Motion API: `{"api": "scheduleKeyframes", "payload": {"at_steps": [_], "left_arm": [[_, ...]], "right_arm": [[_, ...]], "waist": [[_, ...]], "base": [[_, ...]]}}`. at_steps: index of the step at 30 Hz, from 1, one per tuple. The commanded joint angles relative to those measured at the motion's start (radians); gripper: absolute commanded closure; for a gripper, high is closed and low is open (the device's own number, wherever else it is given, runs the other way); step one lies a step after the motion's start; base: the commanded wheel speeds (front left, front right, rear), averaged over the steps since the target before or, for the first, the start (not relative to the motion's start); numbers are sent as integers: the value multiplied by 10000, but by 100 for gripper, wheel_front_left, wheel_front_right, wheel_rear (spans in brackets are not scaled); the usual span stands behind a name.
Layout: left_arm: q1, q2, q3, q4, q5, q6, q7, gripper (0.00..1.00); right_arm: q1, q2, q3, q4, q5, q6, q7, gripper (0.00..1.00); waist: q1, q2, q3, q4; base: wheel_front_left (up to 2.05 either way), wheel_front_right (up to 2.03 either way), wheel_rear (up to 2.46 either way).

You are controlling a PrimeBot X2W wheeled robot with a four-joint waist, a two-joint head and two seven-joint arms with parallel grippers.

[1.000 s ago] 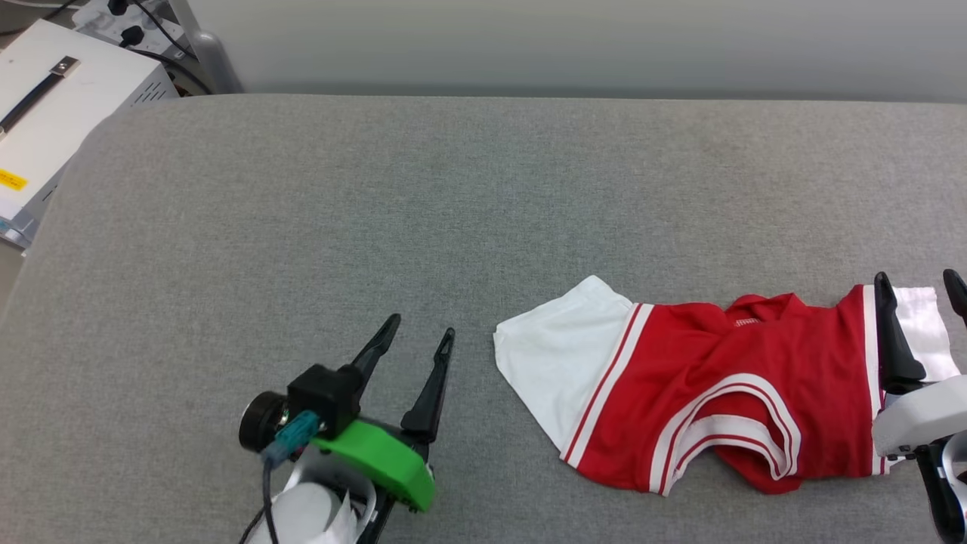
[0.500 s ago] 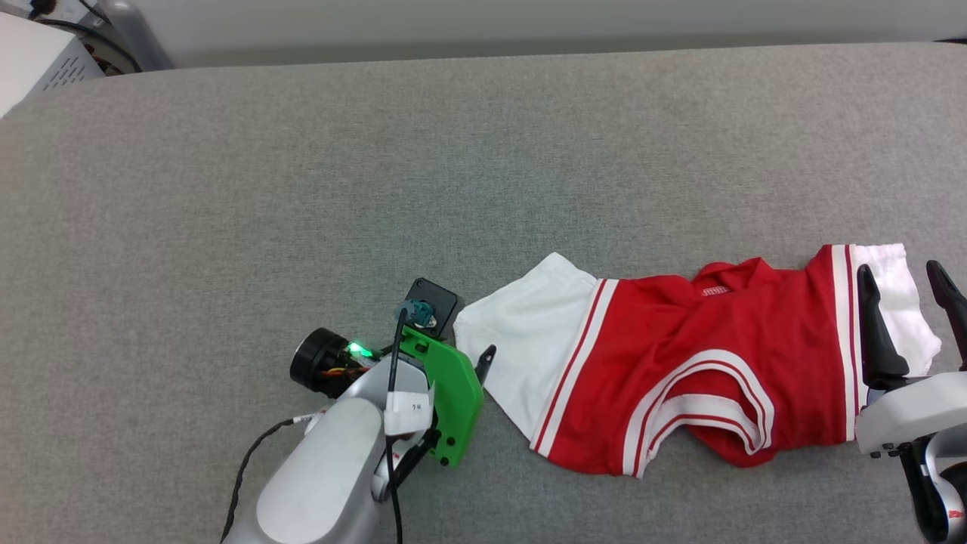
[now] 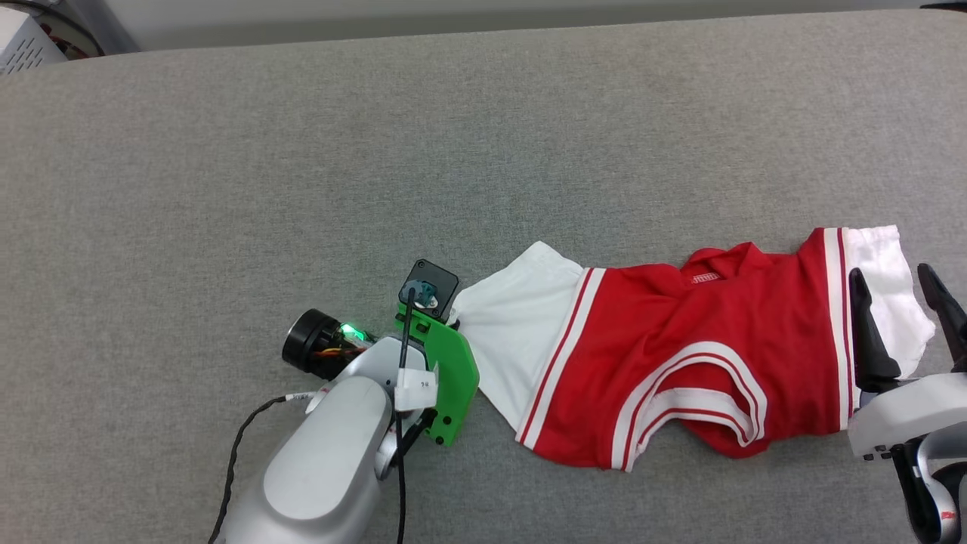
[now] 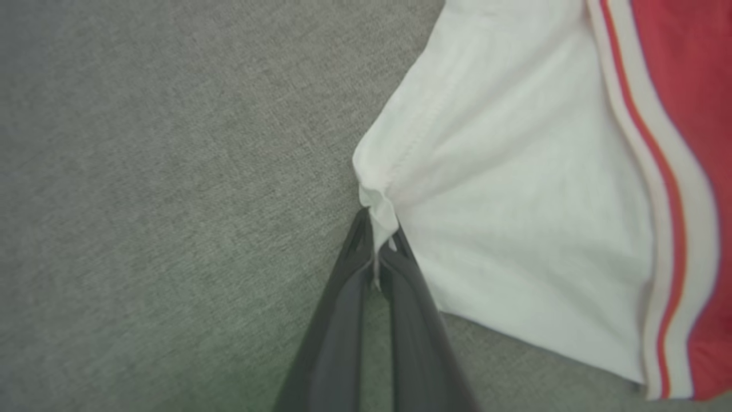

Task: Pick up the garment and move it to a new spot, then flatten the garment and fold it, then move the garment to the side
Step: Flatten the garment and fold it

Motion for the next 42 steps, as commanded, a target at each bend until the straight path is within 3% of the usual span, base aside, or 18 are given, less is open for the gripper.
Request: {"api": "scheduleKeyframes", "payload": {"at_steps": [1,7,11,19,26,31,42], "left_arm": [[204,122,92,273,-149,148,-103,100],[313,260,789,-16,-498,578,-1186,100],[665,564,1319,-473,-866,714,-1694,100],[1989,1081,1720,-2194,-1594,536,-1680,100],[2785,1278,1548,-3987,-1767,500,-1388,100],[2802,1261,1423,-4604,-1707,557,-1344,100],[2525,1306,1291,-4946,-1623,536,-1347,100]], "right_arm": [[-46,-33,88,62,9,-9,16,0],[155,-306,441,306,235,-9,619,0],[561,-556,829,497,541,-9,1740,0],[1183,-672,260,244,913,-9,4421,0],[674,-1304,-275,199,817,-9,6547,0],[162,-1704,-196,678,980,-9,7080,0],[-287,-1945,533,1742,1063,-9,7380,0]], "waist": [[0,120,-88,133],[0,120,-431,454],[0,120,-733,662],[0,120,-987,895],[0,120,-752,1154],[0,120,-494,1354],[0,120,2,1515]], "base": [[0,0,0],[0,0,0],[0,0,0],[0,0,0],[0,0,0],[0,0,0],[0,0,0]]}}
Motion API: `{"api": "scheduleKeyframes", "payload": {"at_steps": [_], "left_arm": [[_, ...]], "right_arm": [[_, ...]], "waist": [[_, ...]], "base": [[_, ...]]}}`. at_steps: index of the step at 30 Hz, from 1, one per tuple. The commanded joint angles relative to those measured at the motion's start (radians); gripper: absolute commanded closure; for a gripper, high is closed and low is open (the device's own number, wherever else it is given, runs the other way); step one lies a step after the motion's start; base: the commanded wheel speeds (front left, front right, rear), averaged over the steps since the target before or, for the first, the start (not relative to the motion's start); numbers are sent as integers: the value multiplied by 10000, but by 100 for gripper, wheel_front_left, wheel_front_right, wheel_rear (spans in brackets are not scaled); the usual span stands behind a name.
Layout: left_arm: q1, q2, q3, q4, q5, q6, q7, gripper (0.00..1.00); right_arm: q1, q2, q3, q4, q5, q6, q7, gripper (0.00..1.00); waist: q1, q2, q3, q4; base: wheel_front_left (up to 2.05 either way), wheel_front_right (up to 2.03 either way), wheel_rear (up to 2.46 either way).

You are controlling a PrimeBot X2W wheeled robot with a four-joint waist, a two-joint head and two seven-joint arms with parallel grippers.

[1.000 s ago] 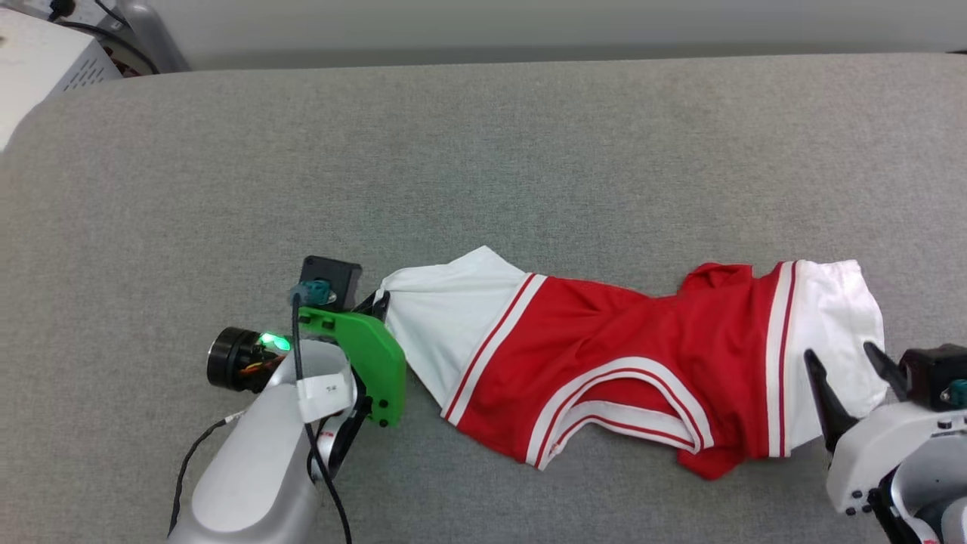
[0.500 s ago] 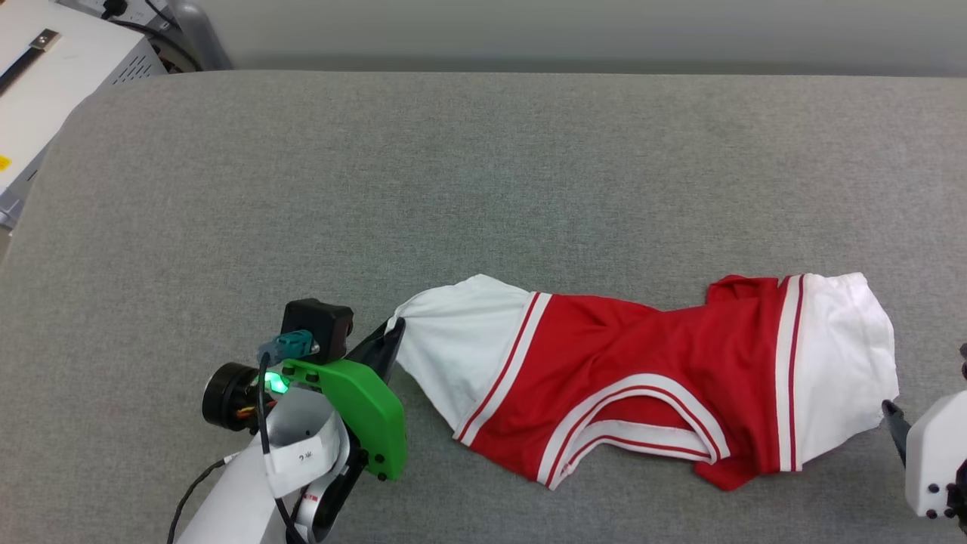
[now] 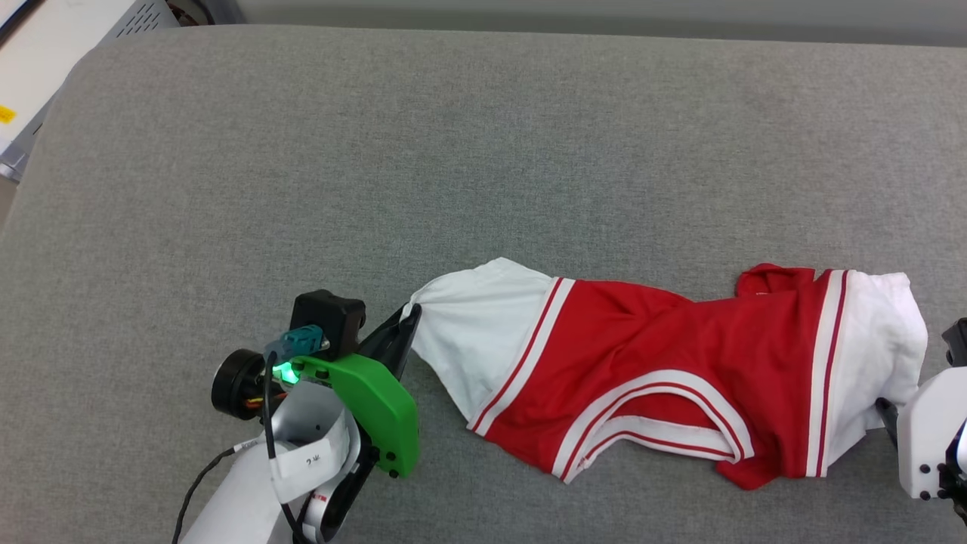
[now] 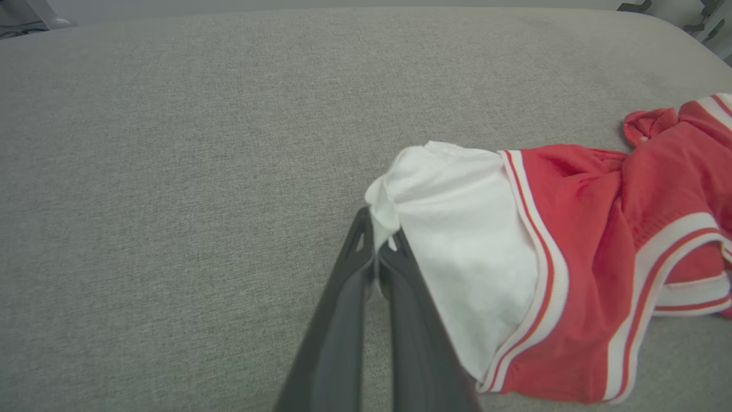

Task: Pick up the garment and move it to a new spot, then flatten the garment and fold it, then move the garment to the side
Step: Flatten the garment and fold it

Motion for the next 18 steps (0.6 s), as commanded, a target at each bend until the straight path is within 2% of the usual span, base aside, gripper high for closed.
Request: {"api": "scheduleKeyframes", "payload": {"at_steps": [1,4,5,7,12,18], "left_arm": [[-151,51,8,-46,69,27,7,100],[-197,65,0,-41,71,40,2,100],[-214,74,-3,-29,79,47,-2,100],[-234,94,-1,2,84,57,-17,100],[-225,137,22,88,78,108,-67,100],[-15,332,198,22,35,222,-283,100]], "right_arm": [[-101,66,168,229,37,-7,74,0],[-41,86,412,482,48,-7,191,0],[-6,78,511,595,86,-7,237,17],[53,37,693,784,170,-7,273,99],[102,-41,812,1054,364,-7,202,100],[101,-391,359,321,694,-7,14,100]], "waist": [[0,120,81,38],[0,120,135,49],[0,120,147,53],[0,120,144,54],[0,120,-12,19],[0,120,-873,-182]], "base": [[0,0,0],[0,0,0],[0,0,0],[0,0,0],[0,0,0],[0,0,0]]}}
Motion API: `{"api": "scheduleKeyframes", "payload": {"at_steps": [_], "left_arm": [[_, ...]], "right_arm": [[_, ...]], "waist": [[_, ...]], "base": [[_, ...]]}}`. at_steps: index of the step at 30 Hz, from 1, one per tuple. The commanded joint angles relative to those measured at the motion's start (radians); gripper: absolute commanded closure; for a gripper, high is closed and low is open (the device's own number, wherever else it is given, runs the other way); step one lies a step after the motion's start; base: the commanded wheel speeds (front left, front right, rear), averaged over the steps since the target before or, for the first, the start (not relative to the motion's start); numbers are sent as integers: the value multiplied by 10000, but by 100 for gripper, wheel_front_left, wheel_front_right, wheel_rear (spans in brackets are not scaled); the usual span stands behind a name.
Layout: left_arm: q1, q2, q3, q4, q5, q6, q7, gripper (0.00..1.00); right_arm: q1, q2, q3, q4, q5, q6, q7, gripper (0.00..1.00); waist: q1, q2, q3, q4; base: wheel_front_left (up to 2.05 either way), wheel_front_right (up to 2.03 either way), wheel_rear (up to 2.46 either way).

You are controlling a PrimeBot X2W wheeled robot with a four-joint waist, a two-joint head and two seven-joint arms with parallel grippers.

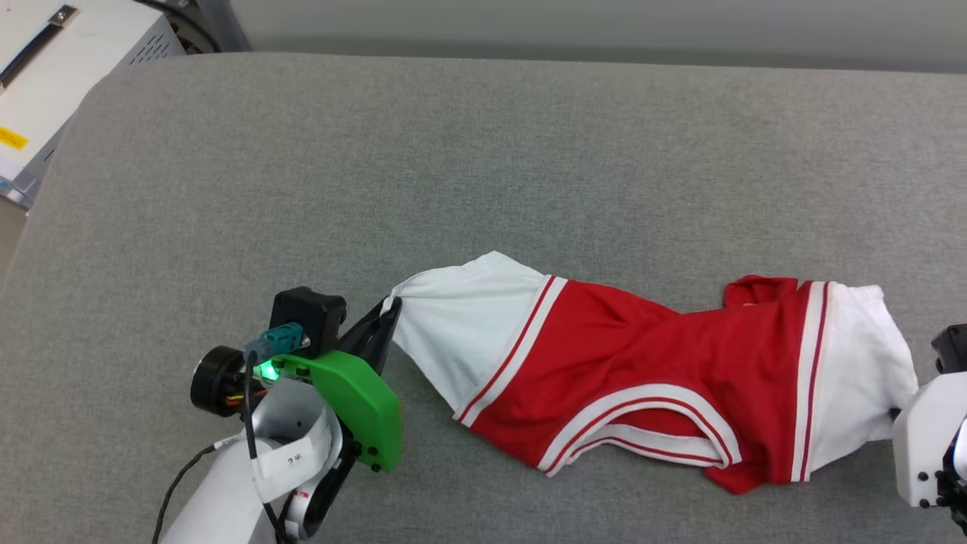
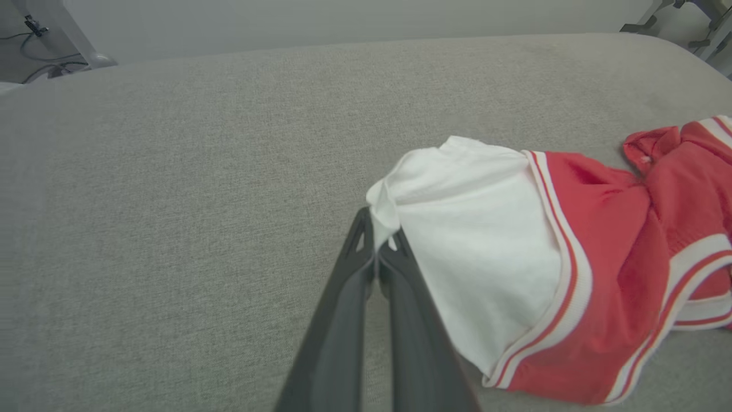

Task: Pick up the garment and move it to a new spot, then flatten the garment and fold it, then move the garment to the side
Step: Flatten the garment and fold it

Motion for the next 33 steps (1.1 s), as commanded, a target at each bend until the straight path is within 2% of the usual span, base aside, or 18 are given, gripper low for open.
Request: {"api": "scheduleKeyframes", "payload": {"at_steps": [1,6,10,18,25,33], "left_arm": [[39,145,107,-85,9,86,-71,100],[177,346,478,-556,-242,214,-51,100],[171,697,644,-1006,-274,238,276,100],[-340,1314,1091,-1897,-695,98,1129,100],[-1289,1848,1565,-2543,-914,29,1820,100],[-2613,2196,2198,-2821,-1387,-17,2341,100]], "right_arm": [[121,-97,-123,-232,205,-6,100,100],[14,-310,-473,-1518,1407,-6,681,100],[-208,-745,-798,-2148,2168,-6,1241,100],[-1564,-803,-1506,-3082,3283,-6,1686,100],[-3320,-944,-1456,-3132,3369,-6,1568,100],[-5279,-1075,-941,-2442,3214,-6,943,100]], "waist": [[0,119,-481,-145],[0,119,-1178,-327],[0,119,-1561,-415],[0,119,-1932,-507],[0,119,-1971,-501],[0,119,-1698,-460]], "base": [[0,0,0],[0,0,0],[0,0,0],[0,0,0],[0,0,0],[0,0,0]]}}
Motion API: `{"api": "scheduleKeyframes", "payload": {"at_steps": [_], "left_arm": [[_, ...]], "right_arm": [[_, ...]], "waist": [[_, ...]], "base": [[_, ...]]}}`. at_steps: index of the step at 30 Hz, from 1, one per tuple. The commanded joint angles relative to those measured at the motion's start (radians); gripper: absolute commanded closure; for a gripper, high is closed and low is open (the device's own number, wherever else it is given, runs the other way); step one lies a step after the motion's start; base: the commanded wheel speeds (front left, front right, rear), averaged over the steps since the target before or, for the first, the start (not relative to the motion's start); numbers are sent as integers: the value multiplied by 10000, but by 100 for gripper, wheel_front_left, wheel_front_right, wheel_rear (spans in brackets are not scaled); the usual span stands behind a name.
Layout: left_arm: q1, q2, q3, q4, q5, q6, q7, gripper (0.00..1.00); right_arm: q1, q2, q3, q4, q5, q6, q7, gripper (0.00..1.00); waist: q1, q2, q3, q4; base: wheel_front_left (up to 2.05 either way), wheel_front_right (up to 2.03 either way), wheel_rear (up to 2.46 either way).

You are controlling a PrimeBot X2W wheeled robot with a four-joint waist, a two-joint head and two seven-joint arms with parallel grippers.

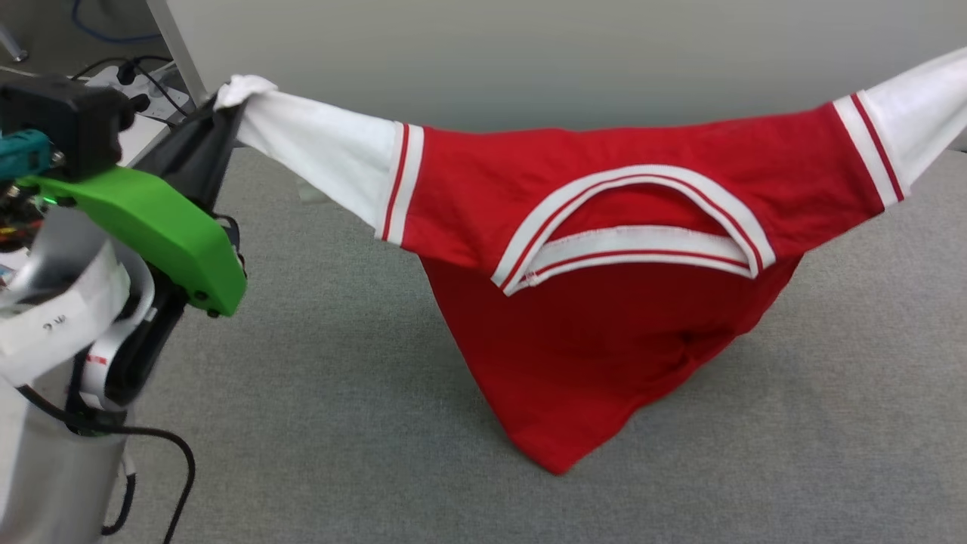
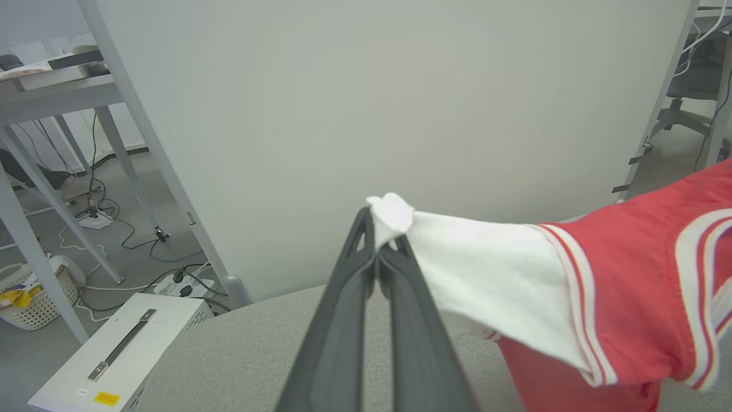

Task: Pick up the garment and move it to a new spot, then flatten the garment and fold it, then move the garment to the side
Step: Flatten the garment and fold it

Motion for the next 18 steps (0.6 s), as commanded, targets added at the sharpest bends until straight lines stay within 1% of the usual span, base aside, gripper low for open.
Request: {"api": "scheduleKeyframes", "payload": {"at_steps": [1,5,9,15,18], "left_arm": [[-340,167,128,7,-75,-47,73,100],[-1070,301,364,175,-270,-68,296,100],[-2052,443,593,666,-519,-132,568,100],[-4271,532,693,2285,-606,-437,569,100],[-5646,564,705,3391,-557,-581,506,100]], "right_arm": [[-367,-19,78,137,-63,-6,-178,100],[-1215,-71,308,544,-211,-6,-534,100],[-2266,-34,528,1004,-415,-6,-989,100],[-4237,-84,1119,2208,-979,-6,-1649,100],[-5539,-37,1270,2926,-1404,-6,-2287,100]], "waist": [[0,120,166,20],[0,120,615,64],[0,120,1407,65],[0,120,2660,95],[0,120,3428,113]], "base": [[0,0,0],[0,0,0],[0,0,0],[0,0,0],[0,0,0]]}}
